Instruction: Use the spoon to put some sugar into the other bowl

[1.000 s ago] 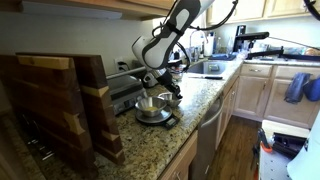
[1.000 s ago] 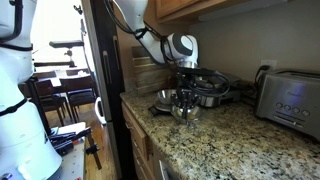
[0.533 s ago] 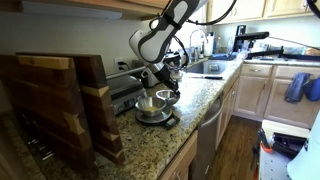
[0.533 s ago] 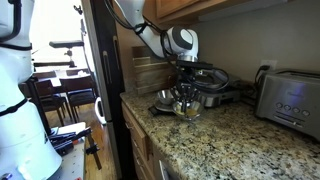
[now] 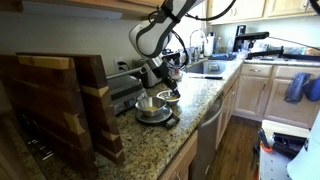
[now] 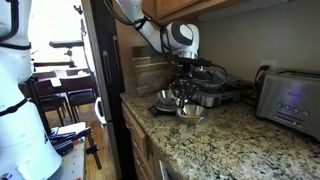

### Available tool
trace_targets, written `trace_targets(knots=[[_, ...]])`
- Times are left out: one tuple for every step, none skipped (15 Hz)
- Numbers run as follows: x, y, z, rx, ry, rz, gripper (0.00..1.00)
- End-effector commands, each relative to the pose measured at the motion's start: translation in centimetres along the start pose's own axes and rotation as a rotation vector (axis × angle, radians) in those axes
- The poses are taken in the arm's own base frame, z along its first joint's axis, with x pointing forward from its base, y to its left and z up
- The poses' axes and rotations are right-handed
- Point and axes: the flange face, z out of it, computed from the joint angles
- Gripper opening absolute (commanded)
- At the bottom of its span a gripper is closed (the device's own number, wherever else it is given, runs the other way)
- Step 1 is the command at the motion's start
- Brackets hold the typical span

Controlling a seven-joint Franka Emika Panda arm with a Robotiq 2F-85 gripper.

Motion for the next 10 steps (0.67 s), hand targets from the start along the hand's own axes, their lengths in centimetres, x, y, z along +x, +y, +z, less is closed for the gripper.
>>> trace_targets(knots=[[-1.5, -1.2, -0.8, 0.019, 0.028, 0.015, 0.04], [-1.6, -1.2, -0.8, 0.022, 0.032, 0.018, 0.04], [-1.6, -1.2, -0.9, 0.022, 0.036, 0.021, 0.04], [-1.7, -1.2, -0.9, 0.021, 0.038, 0.024, 0.04], [-2.0, -0.9, -0.8, 0.019, 0.041, 0.027, 0.04], [-2.2, -0.8, -0.9, 0.018, 0.044, 0.034, 0.04], [-2.5, -0.7, -1.0, 0.019, 0.05, 0.039, 0.04], [-2.7, -0.6, -1.1, 0.02, 0.055, 0.044, 0.04], [-3.0, -0.6, -1.3, 0.021, 0.062, 0.05, 0.04], [-3.4, -0.6, -1.6, 0.022, 0.07, 0.054, 0.04]])
